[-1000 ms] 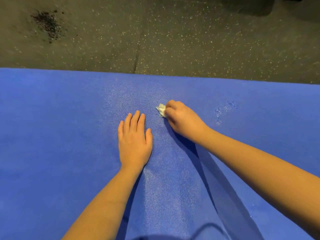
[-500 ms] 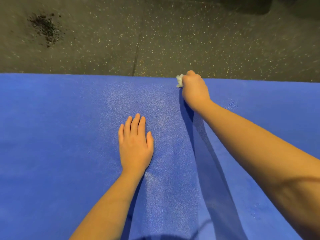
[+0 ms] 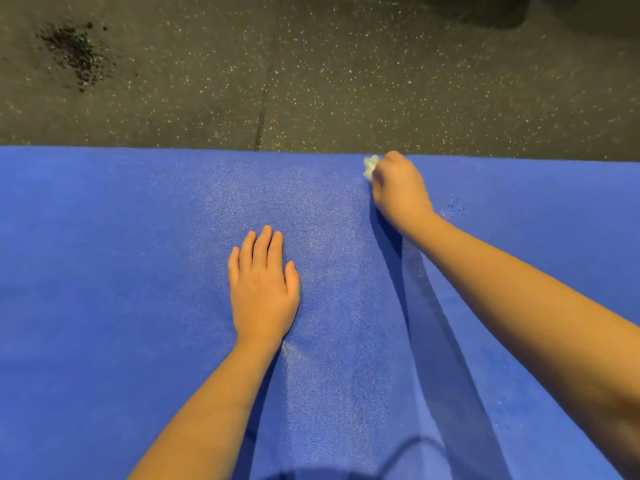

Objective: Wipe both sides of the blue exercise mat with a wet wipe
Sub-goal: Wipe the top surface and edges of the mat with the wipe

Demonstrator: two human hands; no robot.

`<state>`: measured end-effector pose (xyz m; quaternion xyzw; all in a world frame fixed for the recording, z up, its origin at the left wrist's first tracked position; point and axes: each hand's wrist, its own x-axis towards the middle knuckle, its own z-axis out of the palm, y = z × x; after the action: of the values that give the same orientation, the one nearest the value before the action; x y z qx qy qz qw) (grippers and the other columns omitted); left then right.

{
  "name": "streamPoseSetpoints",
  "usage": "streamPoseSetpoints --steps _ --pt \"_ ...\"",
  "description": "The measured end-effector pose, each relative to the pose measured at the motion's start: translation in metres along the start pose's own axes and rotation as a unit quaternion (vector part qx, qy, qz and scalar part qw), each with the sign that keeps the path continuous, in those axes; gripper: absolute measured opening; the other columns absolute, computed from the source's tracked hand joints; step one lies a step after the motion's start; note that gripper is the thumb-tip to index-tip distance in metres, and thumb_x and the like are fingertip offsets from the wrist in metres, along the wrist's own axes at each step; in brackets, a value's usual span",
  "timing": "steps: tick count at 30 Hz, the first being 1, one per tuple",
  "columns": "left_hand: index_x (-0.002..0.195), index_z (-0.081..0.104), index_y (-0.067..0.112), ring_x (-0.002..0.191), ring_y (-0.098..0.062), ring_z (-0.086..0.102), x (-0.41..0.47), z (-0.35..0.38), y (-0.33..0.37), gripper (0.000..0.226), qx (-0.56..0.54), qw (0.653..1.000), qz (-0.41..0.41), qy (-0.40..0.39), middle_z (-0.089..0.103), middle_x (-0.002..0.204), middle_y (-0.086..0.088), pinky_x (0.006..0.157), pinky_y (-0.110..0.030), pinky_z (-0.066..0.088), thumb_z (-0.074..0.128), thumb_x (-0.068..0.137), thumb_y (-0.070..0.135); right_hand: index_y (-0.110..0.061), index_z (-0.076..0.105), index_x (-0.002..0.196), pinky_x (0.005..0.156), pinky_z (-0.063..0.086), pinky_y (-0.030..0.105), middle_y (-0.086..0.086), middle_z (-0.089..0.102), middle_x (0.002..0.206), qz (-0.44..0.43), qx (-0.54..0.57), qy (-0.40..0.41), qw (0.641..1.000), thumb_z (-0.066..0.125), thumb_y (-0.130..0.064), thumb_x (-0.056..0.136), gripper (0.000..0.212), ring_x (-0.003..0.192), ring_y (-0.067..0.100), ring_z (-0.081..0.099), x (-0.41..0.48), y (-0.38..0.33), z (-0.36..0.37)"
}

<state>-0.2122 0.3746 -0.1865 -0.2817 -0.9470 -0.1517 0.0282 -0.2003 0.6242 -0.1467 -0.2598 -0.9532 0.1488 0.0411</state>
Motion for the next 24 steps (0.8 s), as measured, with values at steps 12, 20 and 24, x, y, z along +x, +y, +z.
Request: streamPoseSetpoints --steps 12,20,24 --pt "0.134 0.054 0.006 0.136 -0.033 0.039 0.001 0.001 0.001 0.052 -0.007 1.0 -0.003 -0.005 0.049 0.143 -0.011 0.114 -0.051 0.027 0.034 0.093 0.031 0.002 0.055 0.071 0.057 0.042 0.04 0.022 0.056 0.082 -0.156 0.049 -0.046 0.986 0.057 -0.006 0.088 0.019 0.072 0.038 0.055 -0.053 0.001 0.007" --pt "0.135 0.053 0.006 0.136 -0.033 0.038 0.0 -0.001 0.001 0.054 -0.011 1.0 -0.003 -0.009 0.049 0.144 -0.011 0.113 -0.051 0.026 0.033 0.093 0.032 0.008 0.059 0.074 0.06 0.043 0.041 0.024 0.055 0.085 0.019 0.102 0.08 0.991 0.052 -0.006 0.088 0.021 0.074 0.039 0.055 -0.055 0.006 0.016" --pt "0.135 0.053 0.006 0.136 -0.033 0.039 0.001 -0.001 0.001 0.053 -0.007 1.0 -0.002 -0.01 0.049 0.144 -0.011 0.113 -0.051 0.027 0.034 0.093 0.031 0.002 0.06 0.072 0.056 0.042 0.036 0.021 0.059 0.08 -0.191 0.063 -0.004 0.98 0.058 -0.002 0.08 0.009 0.068 0.038 0.057 -0.077 0.015 0.008"
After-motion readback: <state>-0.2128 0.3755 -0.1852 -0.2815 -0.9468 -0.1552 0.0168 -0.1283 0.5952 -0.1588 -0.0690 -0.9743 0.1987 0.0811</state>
